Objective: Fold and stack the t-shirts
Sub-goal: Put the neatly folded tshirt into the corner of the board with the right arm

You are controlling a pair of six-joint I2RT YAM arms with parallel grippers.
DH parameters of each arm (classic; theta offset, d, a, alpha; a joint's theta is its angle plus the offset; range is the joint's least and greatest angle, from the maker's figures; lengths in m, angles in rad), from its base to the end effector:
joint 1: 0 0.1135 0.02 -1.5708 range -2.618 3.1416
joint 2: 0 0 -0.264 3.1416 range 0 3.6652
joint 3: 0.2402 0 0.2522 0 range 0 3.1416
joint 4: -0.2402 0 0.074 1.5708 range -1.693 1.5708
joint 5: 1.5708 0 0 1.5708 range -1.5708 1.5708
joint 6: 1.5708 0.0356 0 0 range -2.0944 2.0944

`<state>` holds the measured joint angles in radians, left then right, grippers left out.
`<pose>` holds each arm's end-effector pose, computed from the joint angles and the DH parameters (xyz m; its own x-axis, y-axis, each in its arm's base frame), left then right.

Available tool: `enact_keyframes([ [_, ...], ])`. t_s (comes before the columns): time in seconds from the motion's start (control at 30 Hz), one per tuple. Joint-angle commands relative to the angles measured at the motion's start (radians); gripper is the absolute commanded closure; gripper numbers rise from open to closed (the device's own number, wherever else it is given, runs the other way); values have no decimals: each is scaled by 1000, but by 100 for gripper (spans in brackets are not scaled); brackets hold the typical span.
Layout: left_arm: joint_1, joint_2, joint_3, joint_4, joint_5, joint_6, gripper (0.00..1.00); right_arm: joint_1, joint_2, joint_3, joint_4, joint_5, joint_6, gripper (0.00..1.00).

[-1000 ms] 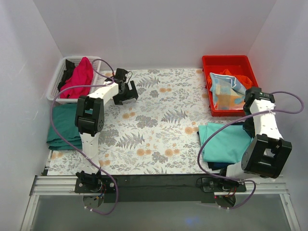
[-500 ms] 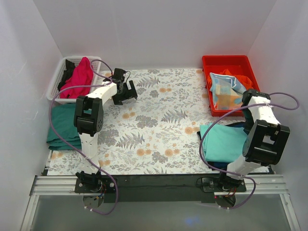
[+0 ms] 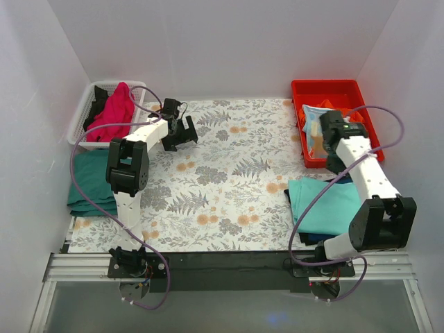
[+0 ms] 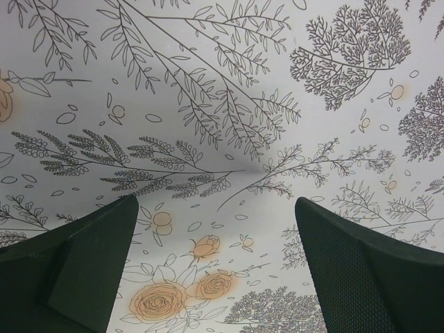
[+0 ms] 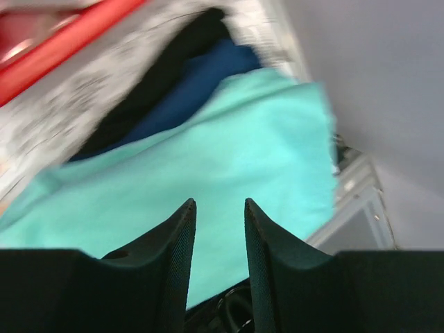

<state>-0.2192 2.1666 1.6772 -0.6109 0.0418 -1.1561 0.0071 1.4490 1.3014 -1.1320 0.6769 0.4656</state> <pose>0.4508 -0.1020 0.1721 -0.5663 -0.8107 -0.1486 -0.7013 0.5687 -0.4299 0.2684 -0.0204 0.3014 -0.7777 0.3445 -0.5259 0.5858 0.7007 -0.4072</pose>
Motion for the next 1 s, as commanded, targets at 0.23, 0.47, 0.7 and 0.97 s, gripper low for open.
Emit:
enact_keyframes([
  [0.23, 4, -50, -68, -13, 3, 10, 4, 402, -19, -80, 109, -318, 51, 61],
  [0.47, 4, -79, -126, -3, -10, 12, 4, 445, -16, -322, 331, -577, 13, 61],
  [0.7, 4, -93, -142, -1, -14, 10, 4, 456, 62, -378, 373, -600, 28, 62],
  [0.97, 4, -122, -185, 22, 0, 10, 3, 409, 105, -402, 273, -418, 125, 62],
])
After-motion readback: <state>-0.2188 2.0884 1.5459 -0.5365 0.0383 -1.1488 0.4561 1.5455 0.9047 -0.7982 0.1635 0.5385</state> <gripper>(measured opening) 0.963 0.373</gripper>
